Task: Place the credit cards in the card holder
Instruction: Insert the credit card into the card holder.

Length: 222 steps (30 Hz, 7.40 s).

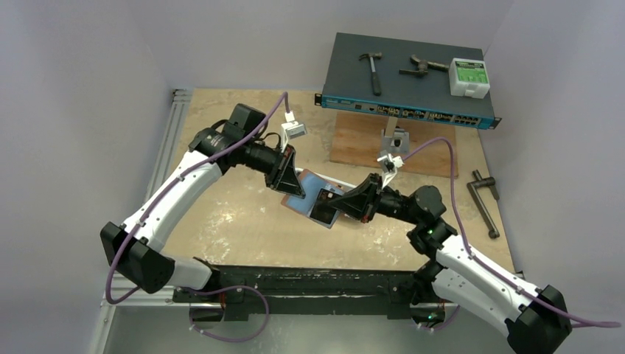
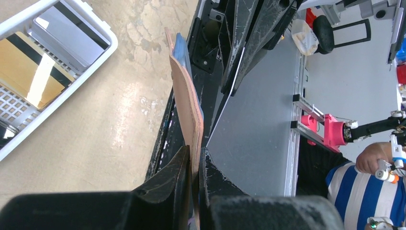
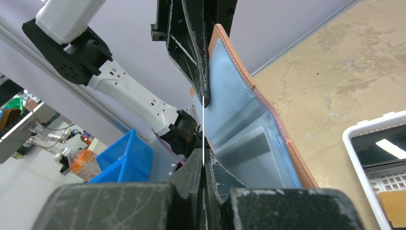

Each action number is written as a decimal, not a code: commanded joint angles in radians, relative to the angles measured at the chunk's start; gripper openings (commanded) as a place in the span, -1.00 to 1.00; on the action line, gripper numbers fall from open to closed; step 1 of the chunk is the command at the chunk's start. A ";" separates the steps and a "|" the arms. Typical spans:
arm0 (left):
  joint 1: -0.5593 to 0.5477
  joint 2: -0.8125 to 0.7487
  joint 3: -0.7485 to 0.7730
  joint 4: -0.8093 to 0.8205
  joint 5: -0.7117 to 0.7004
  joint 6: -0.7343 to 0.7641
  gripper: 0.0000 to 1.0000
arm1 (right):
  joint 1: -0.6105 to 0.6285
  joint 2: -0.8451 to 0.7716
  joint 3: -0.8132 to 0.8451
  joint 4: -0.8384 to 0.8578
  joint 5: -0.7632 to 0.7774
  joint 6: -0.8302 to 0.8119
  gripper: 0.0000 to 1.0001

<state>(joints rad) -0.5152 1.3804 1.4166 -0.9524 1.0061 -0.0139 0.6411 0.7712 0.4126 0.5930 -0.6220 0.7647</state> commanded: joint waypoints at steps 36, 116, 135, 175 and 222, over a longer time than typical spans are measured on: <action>0.034 0.007 0.054 -0.010 0.093 0.048 -1.00 | -0.003 0.084 0.025 0.030 -0.128 0.032 -1.00; 0.035 -0.027 0.002 -0.050 0.219 0.086 -1.00 | -0.002 0.136 0.148 -0.060 -0.147 -0.065 -1.00; 0.034 -0.039 -0.001 -0.020 0.263 0.039 -1.00 | -0.003 0.081 0.109 -0.013 0.073 -0.063 -1.00; 0.011 -0.093 -0.018 0.085 0.174 -0.024 -1.00 | -0.003 0.156 0.146 0.211 0.042 0.060 -1.00; -0.053 -0.155 -0.170 0.428 0.185 -0.303 -1.00 | 0.041 0.218 0.228 0.116 0.114 0.038 -0.61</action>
<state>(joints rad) -0.5438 1.2526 1.2449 -0.5404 1.1240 -0.3180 0.6777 0.9688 0.5541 0.7818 -0.5690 0.8375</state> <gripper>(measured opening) 0.093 0.110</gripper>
